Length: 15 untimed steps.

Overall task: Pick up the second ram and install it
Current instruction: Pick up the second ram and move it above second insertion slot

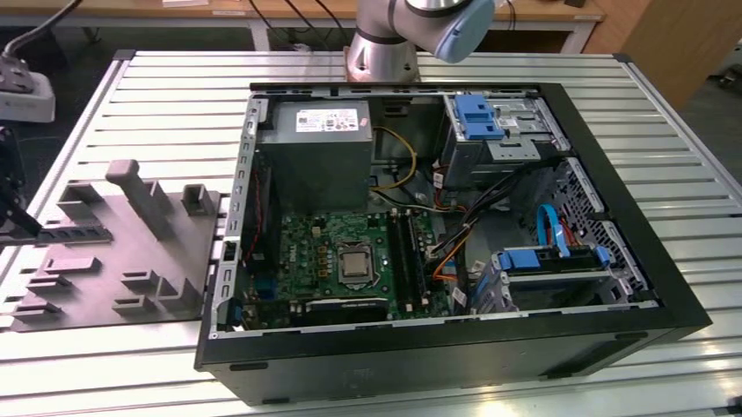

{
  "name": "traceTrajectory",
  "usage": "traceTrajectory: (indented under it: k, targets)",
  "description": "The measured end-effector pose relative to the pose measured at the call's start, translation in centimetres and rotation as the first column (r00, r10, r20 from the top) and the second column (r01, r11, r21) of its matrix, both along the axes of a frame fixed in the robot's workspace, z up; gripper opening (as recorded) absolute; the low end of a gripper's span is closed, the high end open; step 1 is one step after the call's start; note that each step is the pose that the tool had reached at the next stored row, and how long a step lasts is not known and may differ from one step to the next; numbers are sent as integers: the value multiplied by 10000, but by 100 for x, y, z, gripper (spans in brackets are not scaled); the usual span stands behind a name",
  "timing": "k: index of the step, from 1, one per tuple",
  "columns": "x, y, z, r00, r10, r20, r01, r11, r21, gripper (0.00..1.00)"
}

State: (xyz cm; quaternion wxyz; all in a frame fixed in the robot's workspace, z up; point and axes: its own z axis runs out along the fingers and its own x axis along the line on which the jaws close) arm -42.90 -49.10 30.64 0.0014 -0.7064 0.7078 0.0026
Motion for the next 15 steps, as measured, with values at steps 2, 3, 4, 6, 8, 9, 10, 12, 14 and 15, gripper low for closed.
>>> traceTrajectory:
  k: [2, 3, 4, 6, 8, 9, 10, 12, 14, 15]
  targets:
    - [0, 0, 92, 10000, 0, 1, 0, 10000, 0, 11]
    - [0, 0, 138, 10000, -1, 0, 1, 10000, 0, 11]
    - [0, 0, 183, 10000, -1, 1, 1, 10000, 0, 11]
    - [0, 0, 273, 10000, -1, 0, 1, 10000, 0, 11]
    - [0, 1, 363, 10000, -1, 0, 1, 10000, 0, 11]
    - [0, 0, 412, 10000, 0, 0, 0, 10000, 0, 11]
    - [0, 1, 456, 10000, -1, 1, 1, 10000, 1, 11]
    - [0, 1, 547, 10000, 0, 0, 0, 10000, 0, 11]
    - [0, 1, 637, 10000, 0, 0, 0, 10000, 0, 11]
    - [0, 1, 681, 10000, 0, 0, 0, 10000, 0, 11]
